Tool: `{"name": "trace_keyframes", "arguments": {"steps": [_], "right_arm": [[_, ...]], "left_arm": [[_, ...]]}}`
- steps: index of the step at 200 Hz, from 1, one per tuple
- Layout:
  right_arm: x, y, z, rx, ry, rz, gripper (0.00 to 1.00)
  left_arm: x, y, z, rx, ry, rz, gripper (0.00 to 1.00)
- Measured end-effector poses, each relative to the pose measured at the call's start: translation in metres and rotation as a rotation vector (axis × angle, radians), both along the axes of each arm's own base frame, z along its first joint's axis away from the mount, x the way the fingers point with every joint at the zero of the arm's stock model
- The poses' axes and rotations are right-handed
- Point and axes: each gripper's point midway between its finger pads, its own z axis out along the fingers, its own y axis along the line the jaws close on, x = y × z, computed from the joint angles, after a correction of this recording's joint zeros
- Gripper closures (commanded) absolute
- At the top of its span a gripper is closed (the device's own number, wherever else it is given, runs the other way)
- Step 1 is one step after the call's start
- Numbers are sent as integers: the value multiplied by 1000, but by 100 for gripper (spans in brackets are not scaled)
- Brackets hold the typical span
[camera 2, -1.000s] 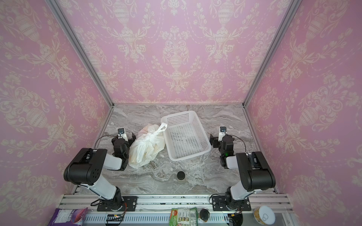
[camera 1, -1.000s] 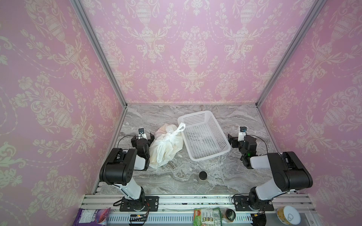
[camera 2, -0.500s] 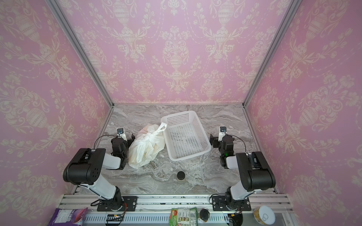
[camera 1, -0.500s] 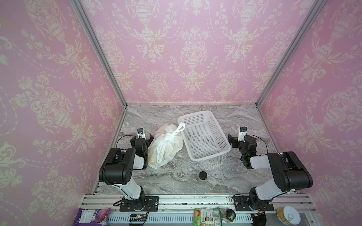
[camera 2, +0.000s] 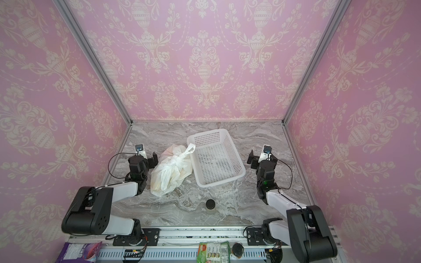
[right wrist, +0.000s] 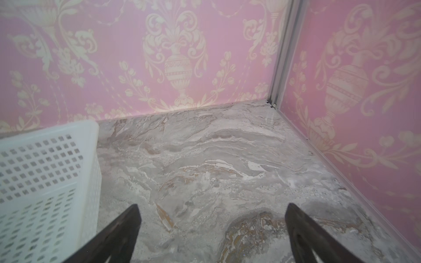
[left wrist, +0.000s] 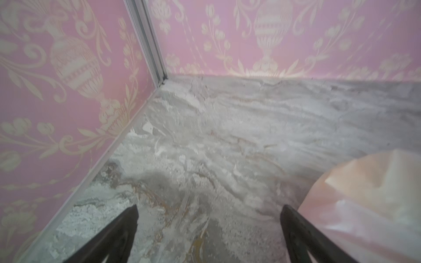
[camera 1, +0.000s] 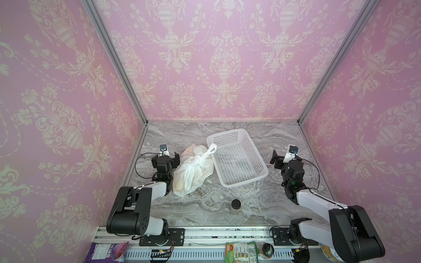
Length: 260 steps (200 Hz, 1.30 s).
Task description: Untie the knot of the plastic bag and take out the fruit
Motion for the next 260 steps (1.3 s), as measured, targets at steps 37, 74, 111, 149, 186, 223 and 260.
{"name": "trace_keyframes", "arguments": {"steps": [37,74,111,149,186,223,260], "right_arm": [[-20,2,33,185,-18,-1,0],[-45,37,35,326,-60,217,0],[-33,107,49,333,86,437,0],[13,161,29,214,322,478,0],[52,147,-36,75,592,332,0],[64,117,-76,55,738,242,5],[69,80,-83,101,764,154,14]], "left_arm": [[-21,-29,100,-177,-198,-145,1],[-58,-35,86,-335,-175,-159,1],[-84,-25,85,-428,-159,-98,1],[-92,-35,77,-454,-64,-137,1],[-92,-37,78,-453,-9,-137,1],[-85,-39,79,-446,27,-142,1],[-76,-37,91,-418,27,-139,1]]}}
